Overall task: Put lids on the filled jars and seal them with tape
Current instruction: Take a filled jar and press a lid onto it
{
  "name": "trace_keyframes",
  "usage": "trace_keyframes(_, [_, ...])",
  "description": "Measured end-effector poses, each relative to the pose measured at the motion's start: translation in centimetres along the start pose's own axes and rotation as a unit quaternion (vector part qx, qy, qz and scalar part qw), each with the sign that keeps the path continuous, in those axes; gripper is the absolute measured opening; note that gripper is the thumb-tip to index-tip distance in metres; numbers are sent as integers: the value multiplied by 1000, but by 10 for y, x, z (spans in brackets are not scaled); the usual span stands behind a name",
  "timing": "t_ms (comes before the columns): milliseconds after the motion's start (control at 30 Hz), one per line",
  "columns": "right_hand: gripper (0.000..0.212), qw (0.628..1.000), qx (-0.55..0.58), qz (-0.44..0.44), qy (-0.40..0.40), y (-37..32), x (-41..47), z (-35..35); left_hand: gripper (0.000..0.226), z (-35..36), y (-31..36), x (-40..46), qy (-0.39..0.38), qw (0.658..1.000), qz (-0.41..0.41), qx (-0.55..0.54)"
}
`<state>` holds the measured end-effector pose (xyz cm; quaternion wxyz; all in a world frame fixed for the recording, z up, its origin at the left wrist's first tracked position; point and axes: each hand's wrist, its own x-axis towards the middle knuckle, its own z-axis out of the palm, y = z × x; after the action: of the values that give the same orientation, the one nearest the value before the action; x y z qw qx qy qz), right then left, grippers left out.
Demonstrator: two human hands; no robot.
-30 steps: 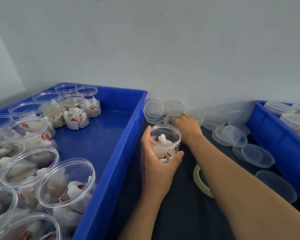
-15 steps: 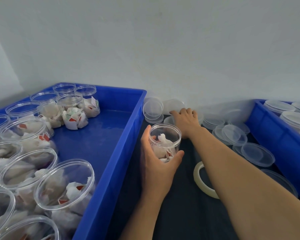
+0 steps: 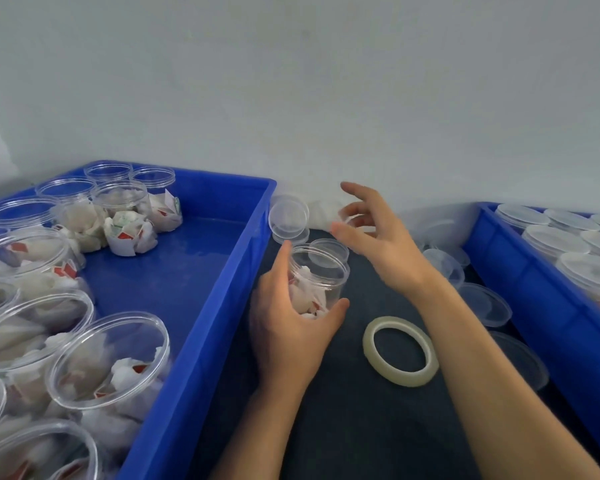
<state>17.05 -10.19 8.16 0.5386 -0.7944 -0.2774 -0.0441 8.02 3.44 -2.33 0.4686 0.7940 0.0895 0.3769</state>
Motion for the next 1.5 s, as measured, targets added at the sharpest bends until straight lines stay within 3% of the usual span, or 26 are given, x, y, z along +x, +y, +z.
trace_keyframes(100, [67, 998, -37, -22, -46, -4, -33, -3, 115, -2, 1, 0, 11, 993, 61, 100])
trace_keyframes(233, [65, 995, -67, -19, -68, 1, -58, -2, 101, -2, 5, -3, 11, 982, 110, 151])
trace_keyframes(400, [68, 989, -91, -2, -113, -2, -57, -14, 109, -10, 10, -1, -63, 972, 116, 192])
trace_keyframes(567, [67, 970, -136, 20, -202, -11, -43, -31, 113, -13, 16, -2, -92, 968, 126, 196])
trace_keyframes(867, [72, 957, -139, 4, -254, -13, -40, -43, 114, -12, 14, -2, -106, 971, 107, 187])
trace_keyframes(1067, [81, 943, -167, -19, -287, -17, -43, -49, 100, -14, 15, -3, -115, 976, 92, 160])
trace_keyframes(1300, [67, 960, -132, 19, -248, -22, -43, -49, 113, -12, 13, -8, -158, 978, 74, 112])
trace_keyframes(1500, [56, 956, -163, 32, -240, -24, -43, -51, 113, -9, 11, -12, -150, 980, 76, 103])
